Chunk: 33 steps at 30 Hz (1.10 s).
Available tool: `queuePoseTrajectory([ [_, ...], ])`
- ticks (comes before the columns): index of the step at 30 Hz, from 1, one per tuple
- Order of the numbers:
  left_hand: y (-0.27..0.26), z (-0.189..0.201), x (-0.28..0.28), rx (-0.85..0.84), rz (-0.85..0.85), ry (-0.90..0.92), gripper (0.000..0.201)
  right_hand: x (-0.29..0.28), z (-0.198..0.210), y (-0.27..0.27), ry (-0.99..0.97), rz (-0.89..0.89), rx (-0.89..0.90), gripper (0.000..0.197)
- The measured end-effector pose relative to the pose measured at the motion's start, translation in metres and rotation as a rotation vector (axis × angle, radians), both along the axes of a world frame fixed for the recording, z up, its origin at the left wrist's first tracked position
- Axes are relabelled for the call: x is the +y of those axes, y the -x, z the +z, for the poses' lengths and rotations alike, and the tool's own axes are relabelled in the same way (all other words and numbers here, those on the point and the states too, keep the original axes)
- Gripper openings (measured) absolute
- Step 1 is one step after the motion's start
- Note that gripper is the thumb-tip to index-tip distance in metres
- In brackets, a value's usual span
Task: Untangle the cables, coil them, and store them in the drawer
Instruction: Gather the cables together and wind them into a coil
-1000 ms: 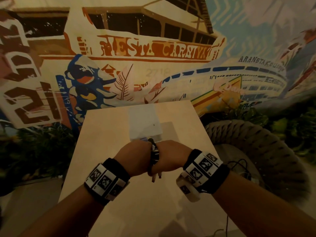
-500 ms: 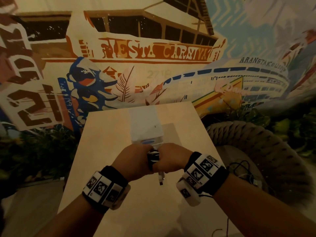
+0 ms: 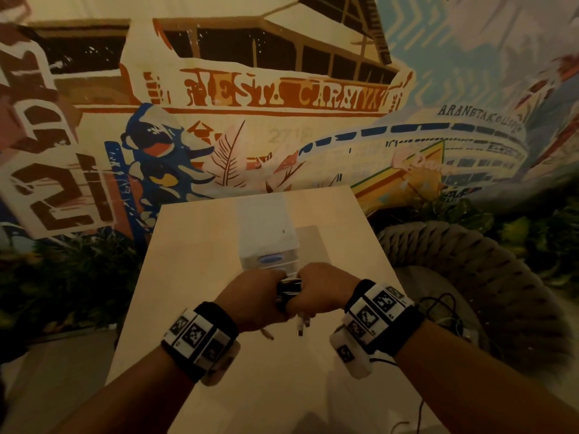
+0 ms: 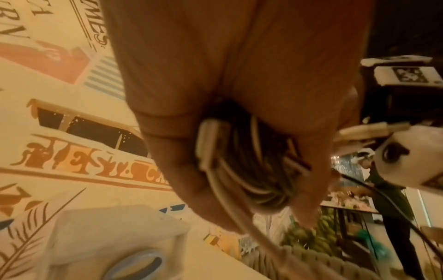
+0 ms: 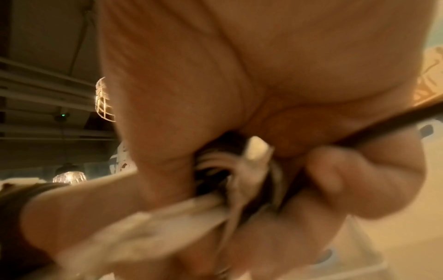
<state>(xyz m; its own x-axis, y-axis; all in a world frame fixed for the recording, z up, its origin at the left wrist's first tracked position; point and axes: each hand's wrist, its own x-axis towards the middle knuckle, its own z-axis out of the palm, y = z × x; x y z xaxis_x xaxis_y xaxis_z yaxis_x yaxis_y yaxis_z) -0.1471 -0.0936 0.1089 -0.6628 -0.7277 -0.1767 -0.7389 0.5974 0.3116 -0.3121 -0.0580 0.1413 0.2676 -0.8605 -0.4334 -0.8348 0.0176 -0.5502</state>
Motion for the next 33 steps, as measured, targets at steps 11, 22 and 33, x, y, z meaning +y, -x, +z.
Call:
queuePoseTrajectory([
  [11, 0.004, 0.01, -0.002, -0.151, -0.12, -0.042, 0.028, 0.0, -0.007, -0.002, -0.015, 0.142, 0.097, 0.036],
  [22, -0.034, 0.025, -0.008, 0.256, -0.066, -0.304, 0.071, 0.006, -0.015, 0.025, -0.116, 0.078, -0.219, 0.041],
  [33, -0.005, -0.01, 0.021, 1.328, 0.244, -0.548, 0.093, 0.007, -0.001, 0.012, -0.085, -0.056, -0.56, 0.035],
])
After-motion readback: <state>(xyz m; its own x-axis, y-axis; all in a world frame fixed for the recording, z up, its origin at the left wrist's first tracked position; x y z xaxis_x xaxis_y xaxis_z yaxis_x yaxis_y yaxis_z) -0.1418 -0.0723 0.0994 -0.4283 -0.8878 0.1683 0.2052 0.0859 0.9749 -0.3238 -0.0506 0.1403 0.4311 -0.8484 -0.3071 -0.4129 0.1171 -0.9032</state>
